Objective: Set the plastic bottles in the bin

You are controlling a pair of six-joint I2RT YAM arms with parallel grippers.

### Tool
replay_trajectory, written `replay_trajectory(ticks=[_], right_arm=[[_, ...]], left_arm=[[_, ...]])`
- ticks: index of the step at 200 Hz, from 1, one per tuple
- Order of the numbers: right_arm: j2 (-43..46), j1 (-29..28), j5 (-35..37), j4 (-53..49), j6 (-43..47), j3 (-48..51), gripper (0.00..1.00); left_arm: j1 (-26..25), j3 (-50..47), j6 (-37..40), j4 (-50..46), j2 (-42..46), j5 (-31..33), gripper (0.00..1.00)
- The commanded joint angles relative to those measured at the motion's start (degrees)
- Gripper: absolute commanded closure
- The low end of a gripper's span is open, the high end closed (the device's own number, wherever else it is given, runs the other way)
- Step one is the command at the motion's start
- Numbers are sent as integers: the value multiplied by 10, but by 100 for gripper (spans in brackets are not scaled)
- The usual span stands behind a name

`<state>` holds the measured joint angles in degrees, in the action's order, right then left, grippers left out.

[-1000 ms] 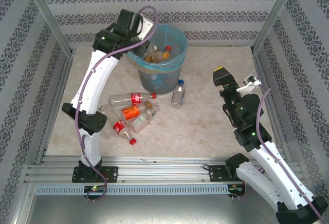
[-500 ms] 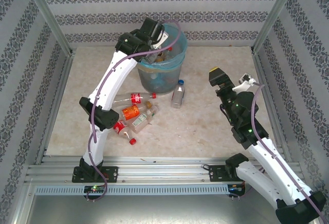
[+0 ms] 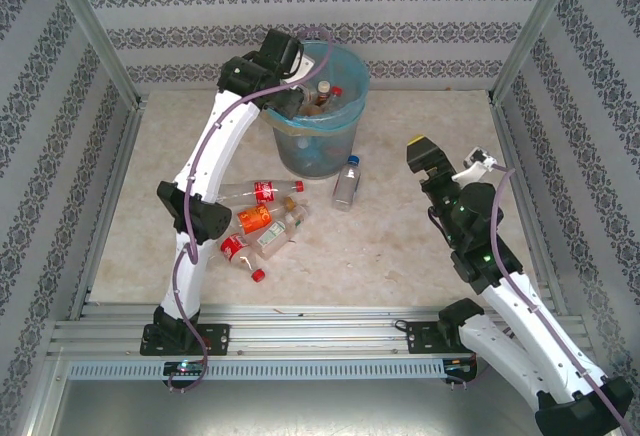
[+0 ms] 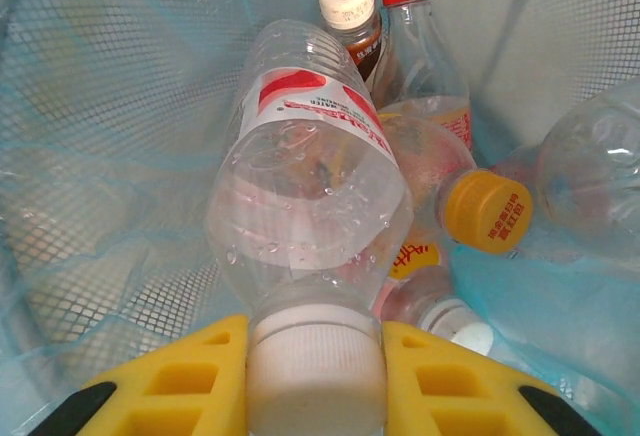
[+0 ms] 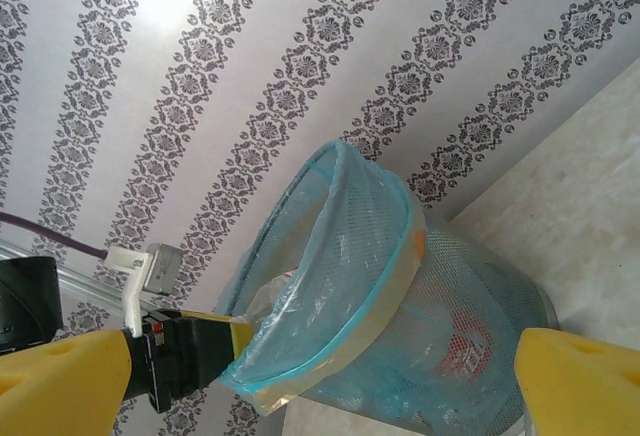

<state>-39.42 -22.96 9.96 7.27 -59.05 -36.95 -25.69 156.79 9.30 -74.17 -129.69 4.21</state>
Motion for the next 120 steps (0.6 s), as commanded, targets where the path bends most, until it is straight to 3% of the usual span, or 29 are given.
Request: replay_trajectory(ticks=[1,12,21,32,46,87,120], right_arm=[[0,5,-12,1,-14,3,2],[-5,5,-17,0,-14,-1,2],[-8,5,-20,-2,-12,-5,2],[-12,5,-22,-2,-14,-7,2],[-16,4,-24,-1,-15,-10,2],[-35,-6,-25,3,-18,-17,2],[-56,-17,-26,4,-16,-28,2]], left_arm=[[-1,-22,-16,-85,-64,-64,97],[1,-17,-20,-76,-59,-75,90],[2,-16,-23,-64,-52,-83,76],[3,-17,-29,-47,-36,-92,68],[3,-17,-35,-24,-13,-104,51],[3,-22,-45,39,60,-106,38],[3,-54,-56,80,112,-128,36]])
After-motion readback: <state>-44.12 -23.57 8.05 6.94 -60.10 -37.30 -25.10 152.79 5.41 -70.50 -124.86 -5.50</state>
